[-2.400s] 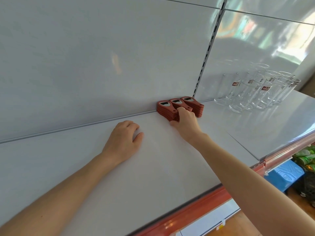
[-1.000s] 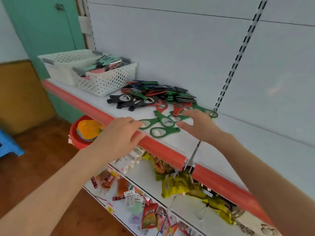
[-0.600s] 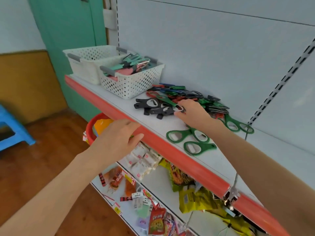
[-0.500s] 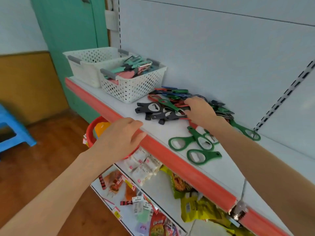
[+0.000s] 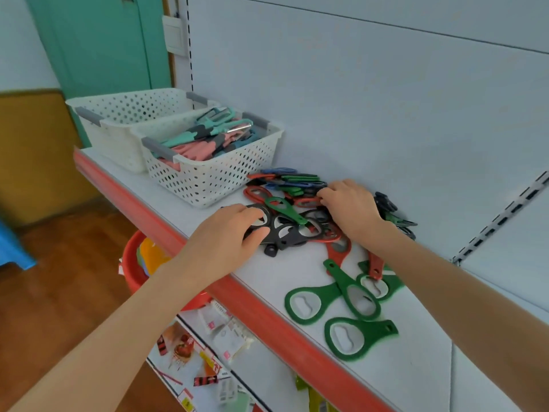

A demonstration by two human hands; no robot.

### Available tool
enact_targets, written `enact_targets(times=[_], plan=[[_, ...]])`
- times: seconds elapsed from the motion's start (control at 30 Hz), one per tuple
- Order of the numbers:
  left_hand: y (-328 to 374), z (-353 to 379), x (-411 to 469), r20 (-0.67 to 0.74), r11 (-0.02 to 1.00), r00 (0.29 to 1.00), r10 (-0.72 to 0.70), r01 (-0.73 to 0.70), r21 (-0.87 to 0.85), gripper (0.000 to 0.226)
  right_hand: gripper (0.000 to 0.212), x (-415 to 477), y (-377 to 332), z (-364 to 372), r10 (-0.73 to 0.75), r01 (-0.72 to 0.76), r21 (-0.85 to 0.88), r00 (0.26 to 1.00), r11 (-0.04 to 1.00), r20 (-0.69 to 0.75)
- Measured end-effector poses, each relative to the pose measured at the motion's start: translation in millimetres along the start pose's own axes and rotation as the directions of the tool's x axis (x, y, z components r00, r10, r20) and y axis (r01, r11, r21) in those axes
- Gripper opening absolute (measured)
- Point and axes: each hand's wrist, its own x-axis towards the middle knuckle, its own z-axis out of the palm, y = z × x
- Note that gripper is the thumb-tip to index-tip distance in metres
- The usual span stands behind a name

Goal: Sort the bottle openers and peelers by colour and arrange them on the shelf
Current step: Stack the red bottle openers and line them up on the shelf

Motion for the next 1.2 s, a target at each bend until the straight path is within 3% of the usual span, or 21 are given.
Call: enact_targets(times=[0.13,0.27,0.33,0.4,0.47,0.57,0.67,0.77,0.87,0.97,1.07,1.13,1.2], plan=[[-9,4,19,-0.06,0.994,0.998,0.034,-0.04,-0.097,0.035,0.031,-6,10,-17,0.098,-0.09,0.205,0.995,0.975,-0.031],[-7,7,37,-0.1,0.966,0.992,0.078,-0.1,-0.24,0.034,0.027,-17,17,-40,0.212,-0.15,0.449,0.973,0.881,-0.091],[-6,8,46,-0.107,0.932,0.992,0.071,-0.104,-0.348,0.032,0.024,-20,14,-53,0.32,-0.179,0.57,0.934,0.802,-0.156],[-1,8,54,-0.09,0.873,0.995,0.053,-0.09,-0.48,0.031,0.017,-23,6,-68,0.456,-0.24,0.716,0.882,0.655,-0.122],[6,7,60,-0.046,0.764,0.999,0.019,-0.044,-0.643,0.029,0.016,-25,-6,-81,0.554,-0.302,0.833,0.832,0.463,-0.007],[23,7,63,0.11,0.496,0.994,0.002,0.095,-0.863,0.026,0.023,-31,-30,-86,0.552,-0.364,0.922,0.8,0.133,0.236],[37,14,61,0.26,0.208,0.964,0.052,0.244,-0.947,0.02,0.022,-38,-50,-80,0.525,-0.371,0.929,0.789,-0.008,0.32],[47,24,56,0.368,-0.055,0.929,0.05,0.37,-0.927,0.02,0.017,-48,-56,-76,0.576,-0.394,0.917,0.763,0.059,0.291],[53,30,53,0.436,-0.154,0.9,0.006,0.431,-0.889,0.022,0.013,-63,-54,-70,0.608,-0.487,0.81,0.764,0.326,0.214],[50,31,55,0.441,-0.19,0.897,-0.017,0.43,-0.883,0.025,0.021,-80,-41,-63,0.643,-0.606,0.669,0.726,0.431,0.243],[45,29,58,0.439,-0.193,0.898,-0.026,0.427,-0.884,0.03,0.029,-86,-37,-51,0.597,-0.727,0.405,0.686,0.554,0.416],[44,29,58,0.439,-0.18,0.898,-0.025,0.428,-0.886,0.033,0.039,-82,-44,-42,0.591,-0.749,0.261,0.648,0.609,0.481],[43,27,59,0.432,-0.119,0.901,-0.02,0.427,-0.896,0.04,0.039,-75,-48,-39,0.589,-0.719,0.196,0.67,0.667,0.452]])
